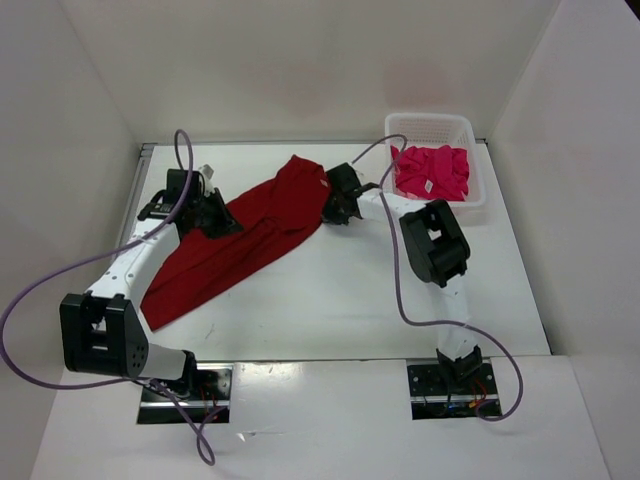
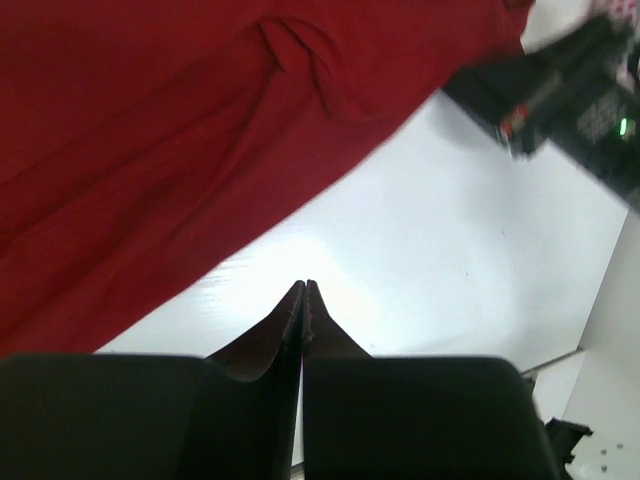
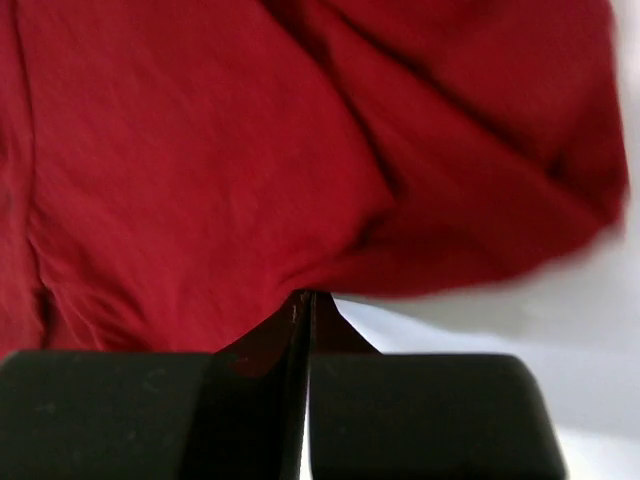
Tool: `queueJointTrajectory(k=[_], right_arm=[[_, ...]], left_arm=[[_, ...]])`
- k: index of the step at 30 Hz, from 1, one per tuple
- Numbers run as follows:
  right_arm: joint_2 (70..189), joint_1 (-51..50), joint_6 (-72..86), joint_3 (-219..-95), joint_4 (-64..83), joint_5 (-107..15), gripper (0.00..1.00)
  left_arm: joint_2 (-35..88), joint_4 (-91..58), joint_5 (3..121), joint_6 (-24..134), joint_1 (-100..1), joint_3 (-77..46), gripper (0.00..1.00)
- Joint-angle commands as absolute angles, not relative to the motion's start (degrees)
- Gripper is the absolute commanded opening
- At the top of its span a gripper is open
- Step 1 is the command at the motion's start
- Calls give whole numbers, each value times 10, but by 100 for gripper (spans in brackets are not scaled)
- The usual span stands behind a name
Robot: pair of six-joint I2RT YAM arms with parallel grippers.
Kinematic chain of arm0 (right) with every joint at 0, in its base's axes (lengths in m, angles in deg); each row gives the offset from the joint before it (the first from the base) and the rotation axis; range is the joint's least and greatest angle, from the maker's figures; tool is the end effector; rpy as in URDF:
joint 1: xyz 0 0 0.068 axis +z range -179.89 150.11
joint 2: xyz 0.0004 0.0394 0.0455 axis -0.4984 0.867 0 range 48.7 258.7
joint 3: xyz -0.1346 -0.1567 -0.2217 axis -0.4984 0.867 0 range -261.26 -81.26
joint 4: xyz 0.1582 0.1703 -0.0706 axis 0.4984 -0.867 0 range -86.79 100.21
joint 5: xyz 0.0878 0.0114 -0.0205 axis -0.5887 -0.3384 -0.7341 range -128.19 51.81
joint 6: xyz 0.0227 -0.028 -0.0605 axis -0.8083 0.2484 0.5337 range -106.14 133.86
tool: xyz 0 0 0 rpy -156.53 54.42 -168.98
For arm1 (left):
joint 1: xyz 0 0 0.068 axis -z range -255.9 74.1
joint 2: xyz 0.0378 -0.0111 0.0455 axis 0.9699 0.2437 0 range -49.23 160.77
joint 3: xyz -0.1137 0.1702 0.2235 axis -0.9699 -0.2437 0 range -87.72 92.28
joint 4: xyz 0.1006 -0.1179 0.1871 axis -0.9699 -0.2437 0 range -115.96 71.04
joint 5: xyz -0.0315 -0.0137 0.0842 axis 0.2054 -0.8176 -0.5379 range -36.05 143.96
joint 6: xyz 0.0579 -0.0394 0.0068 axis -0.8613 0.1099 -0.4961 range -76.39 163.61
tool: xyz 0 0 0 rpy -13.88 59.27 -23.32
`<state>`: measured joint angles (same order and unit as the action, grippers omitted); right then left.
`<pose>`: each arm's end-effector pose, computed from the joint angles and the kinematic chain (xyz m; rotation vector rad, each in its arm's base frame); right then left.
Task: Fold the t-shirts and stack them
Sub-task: Rotate the tshirt 90 degrees
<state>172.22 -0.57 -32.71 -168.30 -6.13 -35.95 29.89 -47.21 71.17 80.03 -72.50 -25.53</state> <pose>0.4188 0.2328 0.1691 0.4009 2.5317 0.4908 0.2866 -0.0340 0.3038 -0.5425 2.3605 -0.6839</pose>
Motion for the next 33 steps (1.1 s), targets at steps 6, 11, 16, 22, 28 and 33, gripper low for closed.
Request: queueJointTrajectory(k=[6, 11, 16, 22, 28, 33], right_arm=[[1870, -29, -313, -1981, -147, -354, 0], [1844, -29, -276, -2033, -183, -362, 11], [1646, 22, -310, -1745, -51, -426, 43], [1623, 160, -400, -1613, 49, -450, 43], [1732, 233, -465, -1698, 48, -436, 47], [1778, 233, -500, -1748, 22, -404, 48]], left_arm=[[315, -452, 732, 818, -661, -250, 4], [315, -452, 732, 829, -646, -244, 11], [298, -469, 717, 829, -665, -221, 25], [298, -469, 736, 823, -747, -208, 28], [298, -474, 756, 817, -784, -196, 29], [277, -474, 756, 811, -791, -226, 29]])
